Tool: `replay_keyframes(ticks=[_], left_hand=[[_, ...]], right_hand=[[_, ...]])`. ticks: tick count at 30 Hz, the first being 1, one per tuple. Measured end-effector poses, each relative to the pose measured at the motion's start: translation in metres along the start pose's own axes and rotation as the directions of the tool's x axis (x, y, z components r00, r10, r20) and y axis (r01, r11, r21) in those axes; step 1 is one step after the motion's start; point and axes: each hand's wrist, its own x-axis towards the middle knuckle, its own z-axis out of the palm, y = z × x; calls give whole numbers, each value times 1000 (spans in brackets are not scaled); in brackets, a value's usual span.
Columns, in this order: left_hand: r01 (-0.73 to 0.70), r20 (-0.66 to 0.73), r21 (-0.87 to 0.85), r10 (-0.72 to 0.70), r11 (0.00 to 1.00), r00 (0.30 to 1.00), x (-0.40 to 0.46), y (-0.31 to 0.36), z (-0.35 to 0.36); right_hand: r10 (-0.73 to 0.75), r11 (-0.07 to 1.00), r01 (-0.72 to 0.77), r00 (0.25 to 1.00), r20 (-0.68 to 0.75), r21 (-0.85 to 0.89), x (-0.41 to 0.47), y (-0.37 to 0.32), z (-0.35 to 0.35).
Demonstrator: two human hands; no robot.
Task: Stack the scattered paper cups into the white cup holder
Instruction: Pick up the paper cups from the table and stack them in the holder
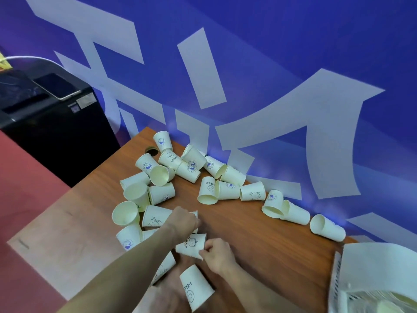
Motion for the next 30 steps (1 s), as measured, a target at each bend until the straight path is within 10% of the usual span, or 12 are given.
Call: replay_keyframes(ticks=[19, 30], left_hand=[[127, -215, -200, -169, 972, 962, -12, 33, -65], [-32, -395, -354, -119, 935, 911, -26, 123, -121]], right_hand=[[-78, 984, 22, 947, -313, -179, -65, 48, -97], [-133, 982, 28, 807, -575, -188, -139, 124, -141]])
